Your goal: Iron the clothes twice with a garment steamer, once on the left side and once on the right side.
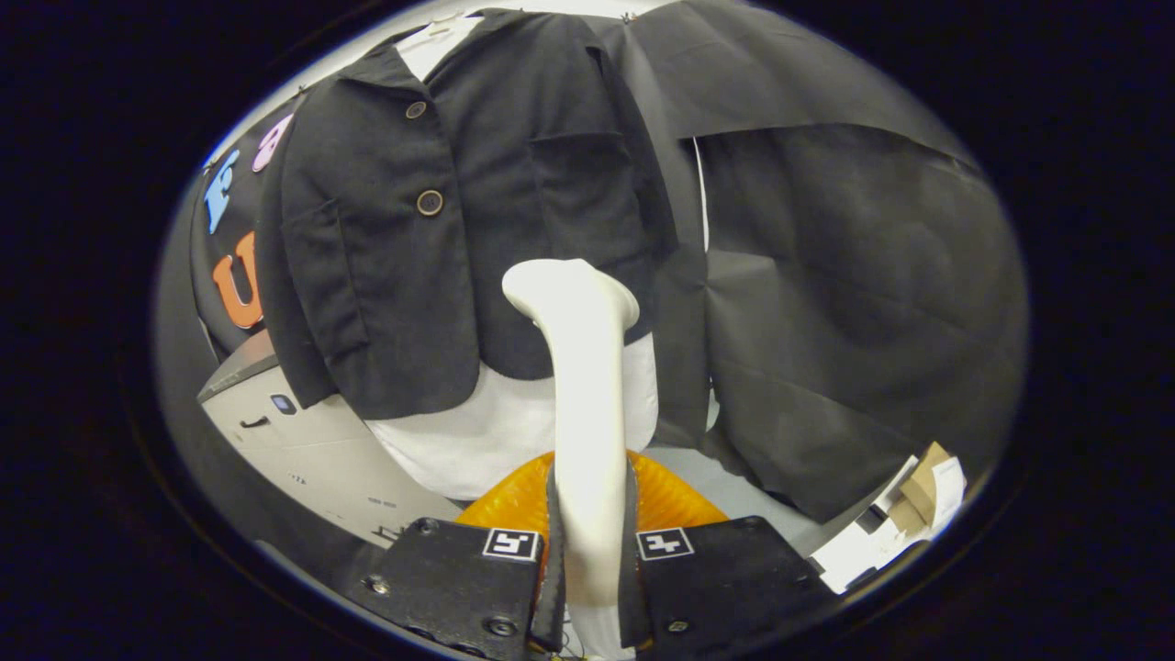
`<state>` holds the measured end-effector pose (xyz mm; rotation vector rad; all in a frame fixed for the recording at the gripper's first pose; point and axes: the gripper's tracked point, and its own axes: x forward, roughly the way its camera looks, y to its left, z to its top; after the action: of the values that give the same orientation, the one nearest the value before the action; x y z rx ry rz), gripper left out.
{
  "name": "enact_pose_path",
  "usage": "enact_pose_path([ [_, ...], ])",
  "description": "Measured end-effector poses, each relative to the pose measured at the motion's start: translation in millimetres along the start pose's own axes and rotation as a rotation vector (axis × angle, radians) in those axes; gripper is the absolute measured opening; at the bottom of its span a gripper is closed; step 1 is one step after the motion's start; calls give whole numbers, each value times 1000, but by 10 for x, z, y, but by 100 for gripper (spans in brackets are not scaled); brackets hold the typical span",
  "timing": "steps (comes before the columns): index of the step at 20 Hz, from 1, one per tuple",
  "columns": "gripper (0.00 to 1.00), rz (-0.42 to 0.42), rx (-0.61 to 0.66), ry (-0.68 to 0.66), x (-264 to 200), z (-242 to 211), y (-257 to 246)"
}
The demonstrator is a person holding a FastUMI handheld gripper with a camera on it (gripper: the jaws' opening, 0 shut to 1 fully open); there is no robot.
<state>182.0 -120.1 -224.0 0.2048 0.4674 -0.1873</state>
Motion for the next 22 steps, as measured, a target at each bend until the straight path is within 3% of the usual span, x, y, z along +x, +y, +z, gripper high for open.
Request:
enact_pose_path([
  [13, 26, 28, -32, -63, -511, 204, 178],
  [22, 26, 106, -96, -116, -1095, 225, 630],
])
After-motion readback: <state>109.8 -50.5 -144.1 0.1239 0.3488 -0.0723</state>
